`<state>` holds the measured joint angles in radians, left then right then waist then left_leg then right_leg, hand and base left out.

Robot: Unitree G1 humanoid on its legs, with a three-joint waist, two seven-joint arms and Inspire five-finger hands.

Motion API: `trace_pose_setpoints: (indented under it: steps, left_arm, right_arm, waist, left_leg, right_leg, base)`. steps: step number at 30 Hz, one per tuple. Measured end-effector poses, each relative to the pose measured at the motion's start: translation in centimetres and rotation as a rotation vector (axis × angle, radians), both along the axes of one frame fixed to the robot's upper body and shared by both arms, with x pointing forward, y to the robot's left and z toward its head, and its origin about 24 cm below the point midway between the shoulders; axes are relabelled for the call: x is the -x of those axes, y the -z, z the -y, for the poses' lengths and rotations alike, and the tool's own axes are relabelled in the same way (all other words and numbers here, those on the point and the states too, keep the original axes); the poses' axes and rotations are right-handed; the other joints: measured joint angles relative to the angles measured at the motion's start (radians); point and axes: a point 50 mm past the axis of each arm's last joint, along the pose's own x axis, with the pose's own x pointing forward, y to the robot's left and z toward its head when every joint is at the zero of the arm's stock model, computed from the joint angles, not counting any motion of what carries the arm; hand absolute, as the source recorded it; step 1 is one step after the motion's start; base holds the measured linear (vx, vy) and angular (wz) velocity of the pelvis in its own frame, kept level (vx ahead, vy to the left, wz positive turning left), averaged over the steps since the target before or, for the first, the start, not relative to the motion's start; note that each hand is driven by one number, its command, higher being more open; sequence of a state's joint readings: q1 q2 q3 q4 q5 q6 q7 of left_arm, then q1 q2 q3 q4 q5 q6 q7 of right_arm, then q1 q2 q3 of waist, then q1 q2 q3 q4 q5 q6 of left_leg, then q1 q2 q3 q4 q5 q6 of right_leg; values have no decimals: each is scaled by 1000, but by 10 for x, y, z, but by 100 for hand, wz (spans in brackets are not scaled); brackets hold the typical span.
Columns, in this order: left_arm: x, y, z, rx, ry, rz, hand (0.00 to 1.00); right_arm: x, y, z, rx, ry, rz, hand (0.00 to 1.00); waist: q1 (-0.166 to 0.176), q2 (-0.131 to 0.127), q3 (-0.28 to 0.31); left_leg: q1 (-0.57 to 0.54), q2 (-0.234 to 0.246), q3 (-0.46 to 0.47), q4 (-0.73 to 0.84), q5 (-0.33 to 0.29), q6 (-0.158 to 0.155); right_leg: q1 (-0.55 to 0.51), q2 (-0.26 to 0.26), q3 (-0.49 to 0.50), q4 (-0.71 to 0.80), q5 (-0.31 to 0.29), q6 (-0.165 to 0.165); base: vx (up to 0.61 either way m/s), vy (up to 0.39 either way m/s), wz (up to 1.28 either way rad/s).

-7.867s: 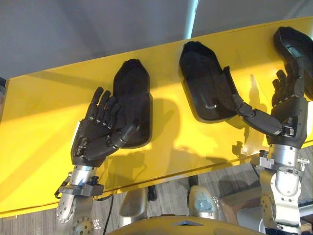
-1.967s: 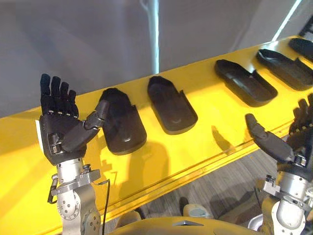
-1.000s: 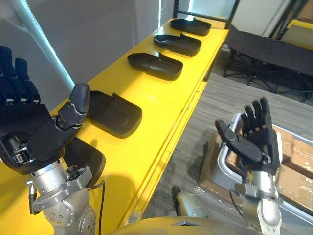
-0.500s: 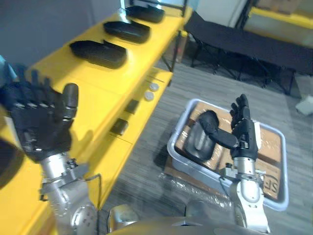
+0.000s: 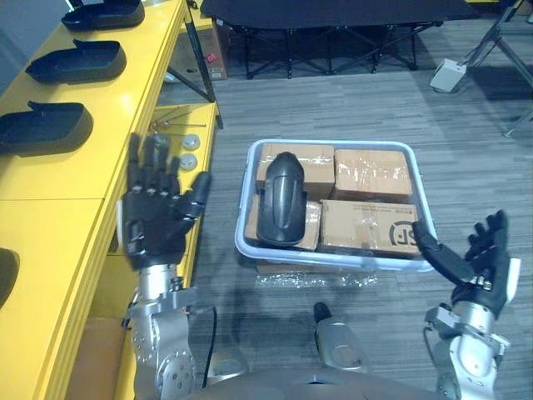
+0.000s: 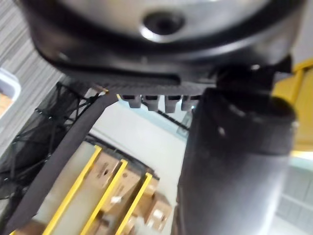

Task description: Walk over and take three plastic housings, then place them on the shelf

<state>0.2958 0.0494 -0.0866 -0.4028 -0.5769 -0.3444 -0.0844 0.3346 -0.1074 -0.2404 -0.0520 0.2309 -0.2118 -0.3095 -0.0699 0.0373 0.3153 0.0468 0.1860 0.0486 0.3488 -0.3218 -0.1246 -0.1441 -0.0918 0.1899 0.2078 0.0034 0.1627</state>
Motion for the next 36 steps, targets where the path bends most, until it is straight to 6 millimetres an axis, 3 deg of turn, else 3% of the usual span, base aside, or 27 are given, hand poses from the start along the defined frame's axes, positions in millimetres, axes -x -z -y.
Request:
trace_pose_setpoints:
  steps: [3, 5, 9, 12, 14, 18, 23, 30, 36]
  left_arm:
    - [-17, -4, 14, -122, 112, 8, 100]
    - [-25, -7, 19, -210, 150, 11, 100]
    - [-33, 7, 25, -295, 144, -81, 100]
    - [-39, 33, 27, -352, 133, -221, 100]
    - [-39, 57, 30, -280, 208, -348, 100]
    - [-34, 70, 34, -275, 297, -391, 100]
    - [-35, 68, 38, -260, 359, -365, 100]
    - [-41, 74, 43, -243, 411, -393, 100]
    - [-40, 85, 39, -210, 410, -446, 100]
  right_arm:
    - [-23, 14, -4, -45, 29, -50, 100]
    - [-46, 11, -8, -51, 44, -32, 100]
    - [-83, -13, -3, -2, 43, 42, 100]
    - [-106, -42, 4, 79, 16, 117, 100]
    - [-120, -62, 7, 118, -1, 168, 100]
    - [-131, -67, 4, 132, -22, 171, 100]
    - [-149, -63, 0, 139, -80, 87, 100]
    - [-162, -42, 31, 136, -115, -214, 100]
    - [-173, -54, 54, 184, -164, -329, 100]
  waist:
    - [35, -26, 50]
    - [50, -32, 94]
    - [79, -23, 115]
    - [100, -22, 116]
    - [121, -22, 116]
    - [151, -25, 118]
    - [162, -25, 118]
    - [185, -18, 128]
    - [206, -6, 137]
  left_leg:
    - [-101, -36, -3, 81, -13, 21]
    - [-167, -57, -19, 131, -18, 28]
    - [-258, -54, -78, 173, -15, 15]
    - [-288, -51, -115, 169, -7, 4]
    - [-286, -51, -116, 168, -6, 4]
    - [-285, -53, -134, 170, -6, 4]
    - [-307, -56, -154, 188, -6, 4]
    - [-323, -58, -177, 200, 1, 1]
    - [-338, -61, -200, 199, 16, -2]
  right_leg:
    - [5, -55, -81, -138, 116, -5]
    - [6, -82, -121, -200, 143, -10]
    - [-22, -79, -182, -234, 179, 2]
    - [-26, -71, -211, -250, 195, 6]
    - [-24, -71, -218, -250, 195, 6]
    - [-10, -72, -245, -248, 194, 5]
    - [-10, -74, -273, -243, 193, 4]
    - [-11, -73, -298, -228, 191, 0]
    - [-12, -74, -323, -225, 191, 0]
  base:
    - [-211, 150, -3]
    - [-230, 124, 27]
    - [-64, 9, 33]
    - [37, -32, 27]
    - [32, 8, 5]
    - [9, 19, 13]
    - [-38, 7, 12]
    - [-53, 4, 9]
    - [-29, 3, 12]
